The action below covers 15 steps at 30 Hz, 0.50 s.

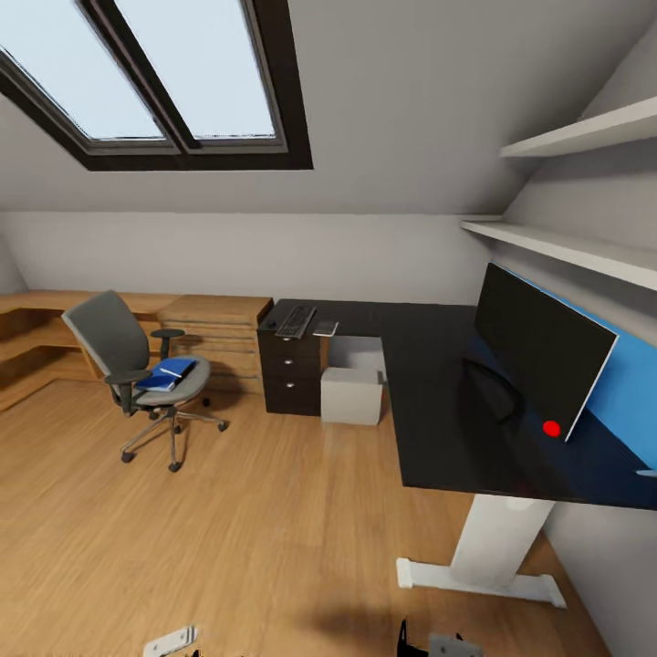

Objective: In the bedroom, organize the workspace by keeping the computer under the desk, ensuring the monitor is on the desk, placing the keyboard on the desk next to the monitor, placing the mouse on the desk next to the keyboard, moving the folder from the swivel chair onto the desk next to the mouse, stacking the notebook on top of the folder with the pen on top of the notebook, and positioning the swivel chair next to the desk.

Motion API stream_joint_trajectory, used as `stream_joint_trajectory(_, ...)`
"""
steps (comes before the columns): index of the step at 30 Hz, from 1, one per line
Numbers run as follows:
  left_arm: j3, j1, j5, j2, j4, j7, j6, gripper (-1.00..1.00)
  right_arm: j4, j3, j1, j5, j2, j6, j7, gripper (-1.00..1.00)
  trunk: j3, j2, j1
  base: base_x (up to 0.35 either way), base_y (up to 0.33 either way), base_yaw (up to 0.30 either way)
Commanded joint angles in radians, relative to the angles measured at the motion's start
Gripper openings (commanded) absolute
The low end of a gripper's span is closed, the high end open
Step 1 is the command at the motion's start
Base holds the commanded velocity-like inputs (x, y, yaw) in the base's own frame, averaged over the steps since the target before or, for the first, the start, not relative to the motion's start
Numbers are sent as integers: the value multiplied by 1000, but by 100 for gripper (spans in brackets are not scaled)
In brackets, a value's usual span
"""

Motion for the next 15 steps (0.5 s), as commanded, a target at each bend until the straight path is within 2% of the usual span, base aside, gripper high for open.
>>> stream_joint_trajectory(1, -9, -1, 5, -4, 3, 6, -5, 100, 4, 7, -1, 0, 0, -1, -9, 100, -2, -1, 0, 43, 125, 115)
stream_joint_trajectory(3, -8, -1, 4, -17, 13, 6, -10, 100, 11, 9, -1, 0, 0, -2, -3, 100, -2, -1, 0, 74, 189, 66)
stream_joint_trajectory(5, -8, 0, 3, -30, 22, 6, -16, 100, 17, 10, -1, 1, 0, -3, 41, 100, -3, -1, 0, 120, 244, 25)
stream_joint_trajectory(6, -9, -1, 4, -41, 35, 6, -55, 100, 32, 10, -1, 7, 0, -2, 141, 100, -3, -1, 0, 158, 275, 2)
stream_joint_trajectory(15, -10, -1, 4, -52, 57, 6, -80, 100, 34, 12, -1, 11, 4, -4, 154, 100, -3, -1, 0, 186, 287, 0)
